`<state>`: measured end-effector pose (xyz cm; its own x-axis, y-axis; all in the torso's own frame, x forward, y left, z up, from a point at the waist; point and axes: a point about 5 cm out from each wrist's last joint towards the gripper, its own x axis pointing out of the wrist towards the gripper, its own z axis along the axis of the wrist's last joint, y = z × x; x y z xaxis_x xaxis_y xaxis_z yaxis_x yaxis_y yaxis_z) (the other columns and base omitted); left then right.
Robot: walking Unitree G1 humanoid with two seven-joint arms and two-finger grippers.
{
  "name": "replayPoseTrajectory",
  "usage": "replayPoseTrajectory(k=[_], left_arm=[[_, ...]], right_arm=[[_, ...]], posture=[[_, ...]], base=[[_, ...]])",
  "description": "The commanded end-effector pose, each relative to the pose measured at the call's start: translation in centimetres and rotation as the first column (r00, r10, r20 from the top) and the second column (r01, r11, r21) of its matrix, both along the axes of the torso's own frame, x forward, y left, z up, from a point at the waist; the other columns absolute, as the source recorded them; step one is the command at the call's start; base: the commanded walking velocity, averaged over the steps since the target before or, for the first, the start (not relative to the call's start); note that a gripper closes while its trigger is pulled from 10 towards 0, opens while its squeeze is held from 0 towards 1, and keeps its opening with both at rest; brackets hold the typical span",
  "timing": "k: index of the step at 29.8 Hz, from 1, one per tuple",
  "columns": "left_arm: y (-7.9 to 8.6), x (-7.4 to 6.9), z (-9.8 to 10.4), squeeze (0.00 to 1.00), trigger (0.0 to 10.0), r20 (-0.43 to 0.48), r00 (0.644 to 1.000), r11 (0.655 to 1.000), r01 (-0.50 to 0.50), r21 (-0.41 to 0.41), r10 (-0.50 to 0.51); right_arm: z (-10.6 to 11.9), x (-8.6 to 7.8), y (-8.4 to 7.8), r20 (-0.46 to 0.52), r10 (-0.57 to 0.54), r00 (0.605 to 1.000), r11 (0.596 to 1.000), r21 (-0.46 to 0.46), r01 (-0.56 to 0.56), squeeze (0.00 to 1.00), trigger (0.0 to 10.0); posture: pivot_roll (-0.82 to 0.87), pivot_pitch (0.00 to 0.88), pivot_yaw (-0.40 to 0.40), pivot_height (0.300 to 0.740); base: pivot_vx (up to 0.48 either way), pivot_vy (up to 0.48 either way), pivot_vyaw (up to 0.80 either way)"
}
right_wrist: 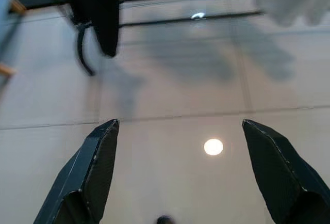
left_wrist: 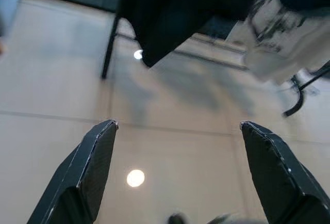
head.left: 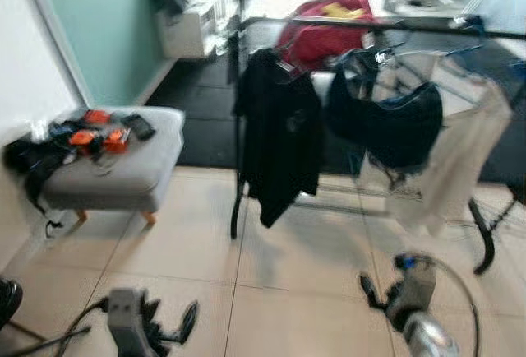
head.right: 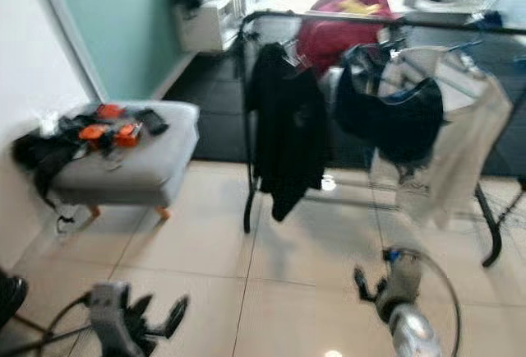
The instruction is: Hang hanger
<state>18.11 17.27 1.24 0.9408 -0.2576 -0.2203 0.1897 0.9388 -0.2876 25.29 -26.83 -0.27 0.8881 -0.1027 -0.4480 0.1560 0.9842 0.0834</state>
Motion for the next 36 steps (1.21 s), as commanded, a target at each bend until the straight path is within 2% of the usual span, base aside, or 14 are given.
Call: replayPoseTrajectory(k=[1, 6, 8, 10, 11, 13, 14, 15, 17, 18, 27, 29, 31, 36], left_arm=[[0.7, -0.5, -0.3, 0.00, 10.0, -0.027, 0.999, 1.000, -0.019, 0.021, 0.019], [1.4, -1.4, -1.4, 0.00, 10.0, -0.067, 0.997, 0.999, -0.024, 0.022, 0.026], [1.4, -1.4, -1.4, 0.00, 10.0, -0.067, 0.997, 0.999, -0.024, 0.022, 0.026], [2.1, -1.7, -2.2, 0.00, 10.0, -0.097, 0.995, 0.999, -0.025, 0.025, 0.027], [2.1, -1.7, -2.2, 0.00, 10.0, -0.097, 0.995, 0.999, -0.025, 0.025, 0.027], [3.1, -1.9, -3.3, 0.00, 10.0, -0.133, 0.991, 0.999, -0.025, 0.028, 0.029], [3.1, -1.9, -3.3, 0.00, 10.0, -0.133, 0.991, 0.999, -0.025, 0.028, 0.029], [3.4, -2.0, -3.6, 0.00, 10.0, -0.145, 0.989, 0.999, -0.026, 0.028, 0.030], [3.4, -2.0, -3.6, 0.00, 10.0, -0.145, 0.989, 0.999, -0.026, 0.028, 0.030], [3.6, -2.2, -3.9, 0.00, 10.0, -0.157, 0.987, 0.999, -0.030, 0.027, 0.034], [3.5, -2.2, -3.9, 0.00, 10.0, -0.152, 0.988, 0.999, -0.030, 0.022, 0.033], [3.2, -2.1, -3.7, 0.00, 10.0, -0.136, 0.990, 0.999, -0.031, 0.016, 0.033], [3.1, -1.9, -3.5, 0.00, 10.0, -0.122, 0.992, 0.999, -0.035, 0.009, 0.036], [3.1, -1.7, -3.5, 0.00, 10.0, -0.116, 0.993, 0.999, -0.034, 0.007, 0.035]], right_arm=[[-0.3, 0.0, 0.8, 0.002, 0.013, 1.000, 1.000, 0.008, -0.013, 0.00, 10.0], [3.3, 3.0, 0.4, 0.152, 0.014, 0.988, 0.999, 0.049, -0.022, 0.00, 10.0], [3.3, 3.0, 0.4, 0.152, 0.014, 0.988, 0.999, 0.049, -0.022, 0.00, 10.0], [7.9, 5.9, 1.2, 0.314, 0.083, 0.946, 0.992, 0.061, -0.107, 0.00, 10.0], [7.9, 5.9, 1.2, 0.314, 0.083, 0.946, 0.992, 0.061, -0.107, 0.00, 10.0], [13.1, 8.3, 2.8, 0.457, 0.194, 0.868, 0.975, 0.011, -0.224, 0.00, 10.0], [13.1, 8.3, 2.8, 0.457, 0.194, 0.868, 0.975, 0.011, -0.224, 0.00, 10.0], [14.7, 8.9, 3.4, 0.491, 0.235, 0.839, 0.965, -0.014, -0.262, 0.00, 10.0], [14.7, 8.9, 3.4, 0.491, 0.235, 0.839, 0.965, -0.014, -0.262, 0.00, 10.0], [16.5, 9.6, 5.2, 0.507, 0.336, 0.794, 0.934, -0.070, -0.350, 0.00, 10.0], [17.5, 10.0, 8.8, 0.486, 0.498, 0.718, 0.854, -0.132, -0.503, 0.00, 10.0], [18.5, 9.8, 10.5, 0.502, 0.535, 0.680, 0.819, -0.111, -0.563, 0.00, 10.0], [19.6, 9.9, 11.8, 0.518, 0.540, 0.664, 0.808, -0.096, -0.581, 0.00, 10.0], [20.3, 10.2, 12.5, 0.532, 0.538, 0.655, 0.803, -0.087, -0.589, 0.00, 10.0]], posture=[[-0.11, 0.061, 0.016, 0.736], [-0.11, 0.061, 0.018, 0.736], [-0.11, 0.061, 0.018, 0.736], [-0.11, 0.061, 0.021, 0.736], [-0.11, 0.061, 0.021, 0.736], [-0.12, 0.060, 0.021, 0.736], [-0.12, 0.060, 0.021, 0.736], [-0.11, 0.060, 0.018, 0.736], [-0.11, 0.060, 0.018, 0.736], [-0.11, 0.061, 0.018, 0.736], [-0.11, 0.063, 0.021, 0.736], [-0.10, 0.065, 0.020, 0.736], [-0.10, 0.068, 0.021, 0.736], [-0.10, 0.068, 0.019, 0.736]], base=[[0.480, 0.000, -0.80], [0.480, 0.000, -0.62], [0.480, 0.000, 0.00], [0.480, 0.000, 0.00], [0.480, 0.000, 0.00], [0.480, 0.000, 0.00], [0.480, 0.000, 0.00], [0.480, 0.000, 0.00], [0.480, 0.000, 0.00], [0.480, 0.000, 0.00], [0.480, 0.000, 0.00], [0.480, 0.000, 0.00], [0.358, 0.000, 0.00], [0.352, 0.000, 0.00]])
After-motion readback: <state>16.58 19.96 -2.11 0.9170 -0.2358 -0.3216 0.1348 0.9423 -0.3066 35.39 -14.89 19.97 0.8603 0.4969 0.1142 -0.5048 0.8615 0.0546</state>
